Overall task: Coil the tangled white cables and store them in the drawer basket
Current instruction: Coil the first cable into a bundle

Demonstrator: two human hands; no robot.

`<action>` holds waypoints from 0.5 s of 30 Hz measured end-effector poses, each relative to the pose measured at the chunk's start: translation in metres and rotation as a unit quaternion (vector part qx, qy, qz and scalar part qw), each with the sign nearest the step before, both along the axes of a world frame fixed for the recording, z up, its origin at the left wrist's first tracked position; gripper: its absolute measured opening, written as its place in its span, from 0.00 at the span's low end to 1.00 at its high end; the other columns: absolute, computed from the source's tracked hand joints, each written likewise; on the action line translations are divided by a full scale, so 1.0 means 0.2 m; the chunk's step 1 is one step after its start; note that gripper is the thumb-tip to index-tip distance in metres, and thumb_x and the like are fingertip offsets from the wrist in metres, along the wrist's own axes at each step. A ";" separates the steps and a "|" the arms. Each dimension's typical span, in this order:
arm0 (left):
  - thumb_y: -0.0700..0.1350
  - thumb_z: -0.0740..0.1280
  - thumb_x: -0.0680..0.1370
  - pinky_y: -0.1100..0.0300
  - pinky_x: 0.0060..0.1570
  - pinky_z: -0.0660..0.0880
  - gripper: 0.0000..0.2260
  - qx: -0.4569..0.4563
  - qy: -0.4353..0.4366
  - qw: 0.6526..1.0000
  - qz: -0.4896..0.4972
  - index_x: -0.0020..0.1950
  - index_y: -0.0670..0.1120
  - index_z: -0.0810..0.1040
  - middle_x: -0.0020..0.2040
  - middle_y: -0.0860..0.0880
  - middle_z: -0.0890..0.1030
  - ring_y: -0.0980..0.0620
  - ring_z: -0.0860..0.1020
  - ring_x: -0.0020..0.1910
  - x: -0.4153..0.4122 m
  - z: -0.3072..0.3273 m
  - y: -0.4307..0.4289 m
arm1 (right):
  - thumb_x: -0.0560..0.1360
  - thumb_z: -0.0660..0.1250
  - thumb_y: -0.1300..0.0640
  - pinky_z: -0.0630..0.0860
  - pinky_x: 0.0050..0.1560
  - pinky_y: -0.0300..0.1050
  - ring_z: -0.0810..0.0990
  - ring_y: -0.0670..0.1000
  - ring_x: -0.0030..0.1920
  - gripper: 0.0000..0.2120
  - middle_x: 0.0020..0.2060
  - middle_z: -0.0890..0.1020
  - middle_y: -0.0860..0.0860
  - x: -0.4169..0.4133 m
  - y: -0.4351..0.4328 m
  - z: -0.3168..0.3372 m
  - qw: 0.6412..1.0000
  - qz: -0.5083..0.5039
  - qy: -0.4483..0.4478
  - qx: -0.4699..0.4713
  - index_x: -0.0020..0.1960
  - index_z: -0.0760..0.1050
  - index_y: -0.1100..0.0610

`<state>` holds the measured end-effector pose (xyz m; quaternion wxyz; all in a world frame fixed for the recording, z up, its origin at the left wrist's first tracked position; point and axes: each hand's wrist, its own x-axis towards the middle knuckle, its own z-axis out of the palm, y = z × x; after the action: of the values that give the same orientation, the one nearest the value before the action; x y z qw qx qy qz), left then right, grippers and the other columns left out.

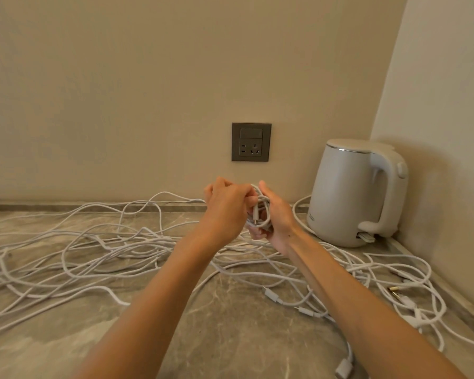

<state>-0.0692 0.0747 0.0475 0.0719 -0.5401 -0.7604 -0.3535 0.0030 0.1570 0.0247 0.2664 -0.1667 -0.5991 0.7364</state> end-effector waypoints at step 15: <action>0.49 0.64 0.77 0.59 0.48 0.56 0.04 0.066 -0.071 0.993 0.061 0.46 0.50 0.72 0.46 0.53 0.73 0.52 0.66 0.51 0.02 -0.01 0.02 | 0.82 0.46 0.42 0.63 0.22 0.37 0.68 0.48 0.24 0.27 0.28 0.72 0.55 -0.01 0.00 -0.01 0.999 -0.040 -0.004 0.030 0.40 0.73 0.60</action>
<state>-0.0653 0.0781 0.0446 0.0745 -0.4599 -0.7702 -0.4356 0.0008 0.1569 0.0222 0.2985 -0.1854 -0.6147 0.7062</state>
